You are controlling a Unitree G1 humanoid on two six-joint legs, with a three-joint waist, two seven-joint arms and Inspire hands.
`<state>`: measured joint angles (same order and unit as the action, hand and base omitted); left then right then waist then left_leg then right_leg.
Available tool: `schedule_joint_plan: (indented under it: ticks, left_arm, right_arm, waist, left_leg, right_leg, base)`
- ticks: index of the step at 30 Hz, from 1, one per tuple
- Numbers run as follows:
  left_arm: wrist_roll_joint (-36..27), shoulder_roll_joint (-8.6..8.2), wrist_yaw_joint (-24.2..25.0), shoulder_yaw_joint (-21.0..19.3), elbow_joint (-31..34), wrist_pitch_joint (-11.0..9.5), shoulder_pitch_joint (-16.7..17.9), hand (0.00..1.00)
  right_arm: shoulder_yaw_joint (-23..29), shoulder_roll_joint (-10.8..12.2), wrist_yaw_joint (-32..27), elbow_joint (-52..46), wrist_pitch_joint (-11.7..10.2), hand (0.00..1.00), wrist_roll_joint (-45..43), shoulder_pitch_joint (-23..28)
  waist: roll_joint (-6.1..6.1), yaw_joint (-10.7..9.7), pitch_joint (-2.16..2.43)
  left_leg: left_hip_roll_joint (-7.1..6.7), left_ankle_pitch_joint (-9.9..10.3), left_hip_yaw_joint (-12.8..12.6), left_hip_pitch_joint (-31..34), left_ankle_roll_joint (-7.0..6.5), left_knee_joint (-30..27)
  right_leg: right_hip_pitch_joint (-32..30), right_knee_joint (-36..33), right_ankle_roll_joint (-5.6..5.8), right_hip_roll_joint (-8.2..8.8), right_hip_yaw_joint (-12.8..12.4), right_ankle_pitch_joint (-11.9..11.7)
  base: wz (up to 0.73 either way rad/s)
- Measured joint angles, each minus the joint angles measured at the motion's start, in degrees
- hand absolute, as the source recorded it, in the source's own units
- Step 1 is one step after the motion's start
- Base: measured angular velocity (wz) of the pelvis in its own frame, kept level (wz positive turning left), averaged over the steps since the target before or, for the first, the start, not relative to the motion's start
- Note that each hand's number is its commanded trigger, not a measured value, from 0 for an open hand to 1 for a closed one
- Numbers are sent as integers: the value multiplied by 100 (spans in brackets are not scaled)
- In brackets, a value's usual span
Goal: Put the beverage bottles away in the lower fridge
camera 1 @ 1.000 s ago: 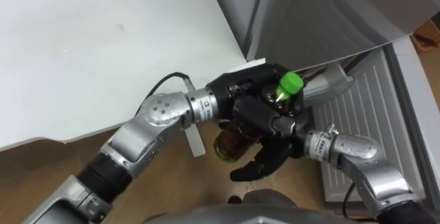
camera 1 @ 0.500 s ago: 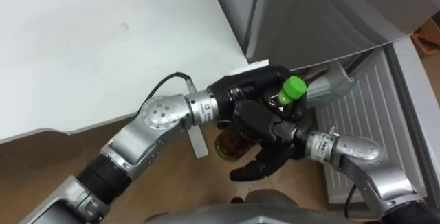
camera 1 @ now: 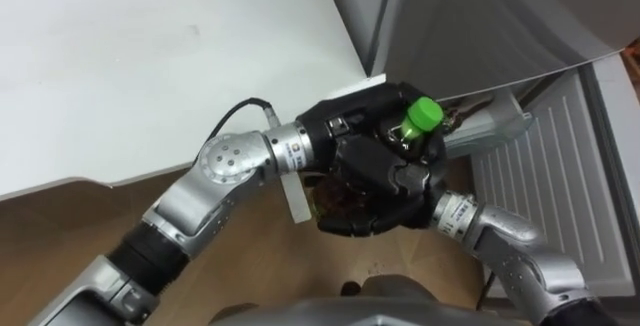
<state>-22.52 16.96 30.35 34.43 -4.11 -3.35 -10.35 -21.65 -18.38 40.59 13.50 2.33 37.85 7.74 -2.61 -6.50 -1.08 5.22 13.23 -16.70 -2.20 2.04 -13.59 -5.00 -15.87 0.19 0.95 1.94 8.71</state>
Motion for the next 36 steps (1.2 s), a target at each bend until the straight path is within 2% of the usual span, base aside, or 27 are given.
schedule_joint_plan:
  ticks: [4,7,10,11,12,13,14,19,29,33,36]
  left_arm:
    - [-73,-76,-71,-95,0,87,1,100]
    - [-158,-114,-224,-167,0,138,1,100]
    - [-161,-134,-323,-164,0,157,1,100]
    - [-166,-134,-367,-160,0,165,1,86]
    - [-176,-154,-398,-160,0,166,1,67]
    - [-167,-177,-449,-163,0,166,1,38]
    - [-165,-186,-477,-163,0,166,1,0]
    - [-194,-256,-616,-175,0,165,0,0]
    - [-278,-272,-701,-274,37,162,1,0]
    - [-277,-274,-865,-314,352,162,1,0]
    - [-265,-272,-901,-427,664,162,1,0]
  right_arm:
    - [-44,30,-46,10,-159,100,65,1]
    - [-83,136,-51,130,-407,100,96,1]
    - [-161,144,-88,184,-487,100,222,1]
    - [-194,144,-128,191,-499,100,263,1]
    - [-205,145,-159,191,-538,100,270,2]
    - [-206,144,-171,191,-566,100,281,2]
    - [-206,144,-180,193,-578,100,283,2]
    - [-319,145,-194,277,-626,100,642,6]
    - [-399,159,-183,315,-632,100,958,7]
    - [-399,146,-106,227,-768,100,1158,1]
    - [-403,168,-67,101,-944,100,1187,-17]
  waist:
    - [-23,21,3]
    - [-60,27,25]
    - [-63,28,28]
    - [-61,30,29]
    - [-59,34,30]
    - [-56,35,32]
    - [-55,35,33]
    - [-40,34,37]
    - [-4,23,33]
    - [131,49,35]
    - [164,51,52]
  left_leg:
    - [1,0,15,15,0,0]
    - [4,0,14,24,0,-1]
    - [5,0,30,64,0,-3]
    - [4,0,32,65,0,-3]
    - [4,0,32,67,0,-3]
    - [5,0,33,69,0,-3]
    - [6,0,34,68,0,-3]
    - [12,0,35,67,0,-2]
    - [10,2,119,60,0,-14]
    - [24,42,153,122,-11,-117]
    - [25,41,155,117,-12,-129]
  right_leg:
    - [-1,24,0,-2,7,0]
    - [8,47,0,-6,25,0]
    - [4,97,-3,-4,51,-11]
    - [8,102,-2,-3,53,-11]
    - [10,108,-2,-2,54,-11]
    - [12,112,-3,-3,54,-11]
    - [14,112,-3,-4,54,-11]
    - [14,108,-5,-6,54,-12]
    - [12,21,-6,3,102,-13]
    - [8,13,-10,4,138,-15]
    - [22,10,-10,3,137,-15]
  base:
    - [0]
    - [0]
    - [5]
    - [0]
    - [0]
    - [0]
    - [0]
    - [0]
    - [3]
    - [4]
    - [0]
